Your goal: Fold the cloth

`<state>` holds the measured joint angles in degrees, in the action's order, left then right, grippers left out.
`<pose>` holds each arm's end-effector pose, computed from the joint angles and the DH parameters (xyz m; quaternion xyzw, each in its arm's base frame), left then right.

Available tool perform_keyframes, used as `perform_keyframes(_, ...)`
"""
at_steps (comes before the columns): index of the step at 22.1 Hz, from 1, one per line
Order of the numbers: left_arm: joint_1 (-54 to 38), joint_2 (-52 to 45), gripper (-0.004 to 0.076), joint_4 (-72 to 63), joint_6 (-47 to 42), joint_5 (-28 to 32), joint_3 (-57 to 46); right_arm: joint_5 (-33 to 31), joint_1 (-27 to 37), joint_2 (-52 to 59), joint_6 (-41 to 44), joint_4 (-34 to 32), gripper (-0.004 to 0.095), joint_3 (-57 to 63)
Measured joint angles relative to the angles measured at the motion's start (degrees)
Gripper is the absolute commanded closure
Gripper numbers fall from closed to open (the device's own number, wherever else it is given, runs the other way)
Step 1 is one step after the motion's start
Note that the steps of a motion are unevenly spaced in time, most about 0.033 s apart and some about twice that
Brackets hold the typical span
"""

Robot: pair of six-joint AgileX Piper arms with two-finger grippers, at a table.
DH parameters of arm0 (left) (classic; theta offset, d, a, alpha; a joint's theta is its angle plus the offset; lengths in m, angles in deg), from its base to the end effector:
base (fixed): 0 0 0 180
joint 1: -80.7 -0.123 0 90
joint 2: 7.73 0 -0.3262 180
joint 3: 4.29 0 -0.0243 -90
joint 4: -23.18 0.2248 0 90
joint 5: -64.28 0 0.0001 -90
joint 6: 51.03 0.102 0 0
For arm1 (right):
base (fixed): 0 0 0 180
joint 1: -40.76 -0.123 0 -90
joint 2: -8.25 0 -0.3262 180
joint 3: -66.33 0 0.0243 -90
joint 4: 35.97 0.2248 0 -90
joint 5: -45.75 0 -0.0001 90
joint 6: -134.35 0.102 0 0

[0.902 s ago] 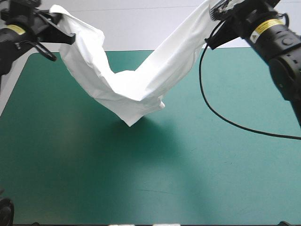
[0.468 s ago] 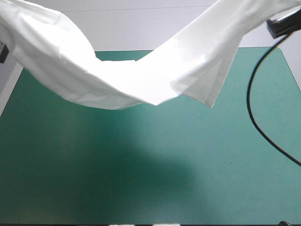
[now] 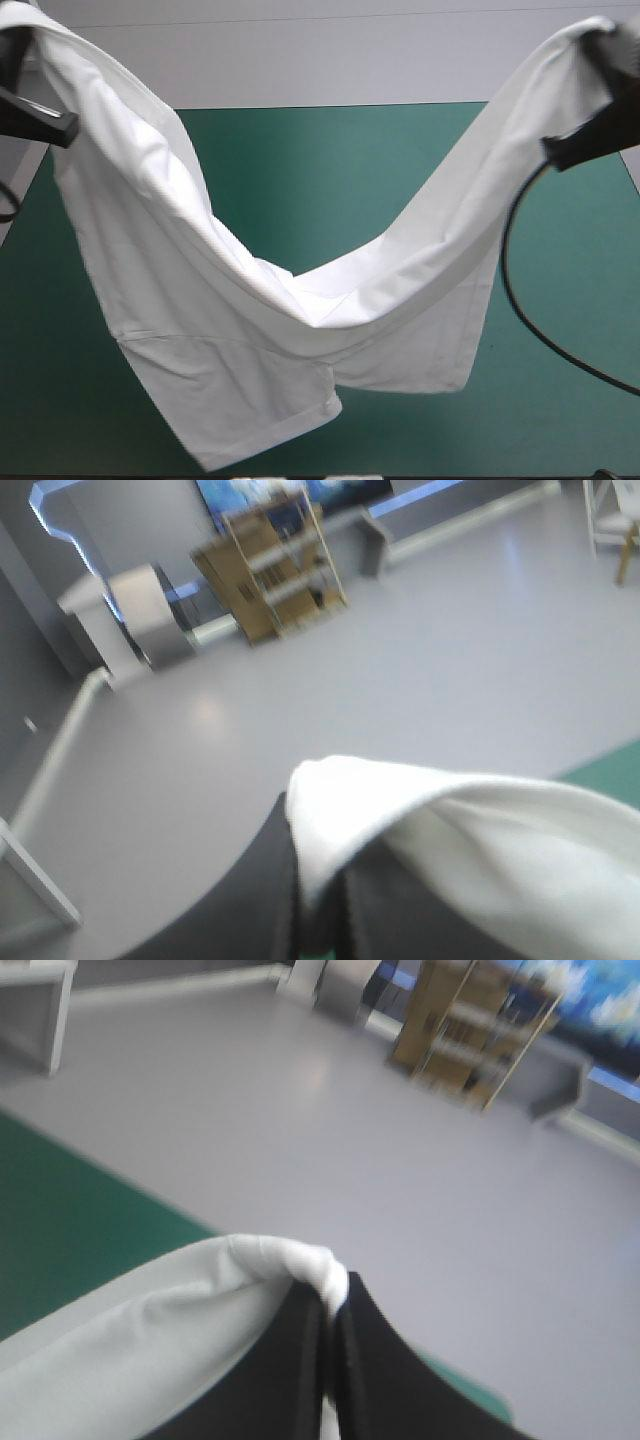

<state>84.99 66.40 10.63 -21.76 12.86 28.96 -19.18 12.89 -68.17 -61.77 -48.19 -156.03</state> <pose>0.1383 -0.0278 0.6197 0.2166 0.6834 0.0427 0.6959 0.1225 0.0426 0.6251 -0.2569 0.7116 -0.0360 0.6529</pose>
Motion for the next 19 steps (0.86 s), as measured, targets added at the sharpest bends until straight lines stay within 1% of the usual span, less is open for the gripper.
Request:
perform_keyframes(2,0.00,2.83,0.0705,-1.31,0.00,-1.77,-3.97,-1.15,0.00,-2.18,1.64,1.21,0.0921,6.67)
perform_keyframes(4,0.00,5.58,0.0705,-2.30,0.00,-2.16,-8.89,-0.77,0.00,-4.15,2.77,2.23,0.0921,13.16)
perform_keyframes(5,0.00,8.91,0.0705,-2.36,0.00,-1.64,-15.21,1.69,0.00,-6.75,4.14,3.33,0.0921,21.94)
perform_keyframes(6,0.00,11.75,0.0705,-2.24,0.00,0.25,-20.51,5.20,0.32,-9.06,5.17,3.99,0.0921,28.73)
perform_keyframes(7,0.00,13.92,0.0705,-2.10,0.00,2.52,-24.20,8.32,1.01,-11.24,5.71,4.70,0.0921,33.77)
perform_keyframes(8,0.00,16.80,0.0705,-1.61,0.00,6.14,-28.19,12.51,2.74,-13.52,5.92,6.01,0.0921,37.58)
perform_keyframes(9,0.00,18.97,0.0705,-1.18,0.00,8.76,-30.21,15.40,5.23,-15.85,5.84,7.28,0.0922,39.99)
perform_keyframes(10,0.00,22.35,0.0705,-0.80,0.00,12.50,-31.73,19.66,9.61,-18.74,4.63,9.37,0.0922,41.16)
perform_keyframes(11,0.00,23.76,0.0705,-0.80,0.00,14.47,-31.94,21.54,11.49,-19.72,3.83,10.32,0.0922,41.16)
perform_keyframes(14,0.00,27.88,0.0705,-1.62,0.00,25.12,-31.88,25.59,21.23,-23.92,-1.28,15.48,0.0922,37.94)
perform_keyframes(16,0.00,29.59,0.0705,-2.05,0.00,27.36,-31.14,26.16,24.92,-25.80,-3.67,18.06,0.0922,36.07)
perform_keyframes(18,0.00,32.52,0.0705,-3.09,0.00,28.63,-29.98,26.61,29.04,-28.80,-6.60,21.71,0.0922,34.46)
perform_keyframes(19,0.00,33.41,0.0705,-3.68,0.00,28.76,-29.76,26.75,30.06,-29.60,-7.22,22.45,0.0921,34.34)
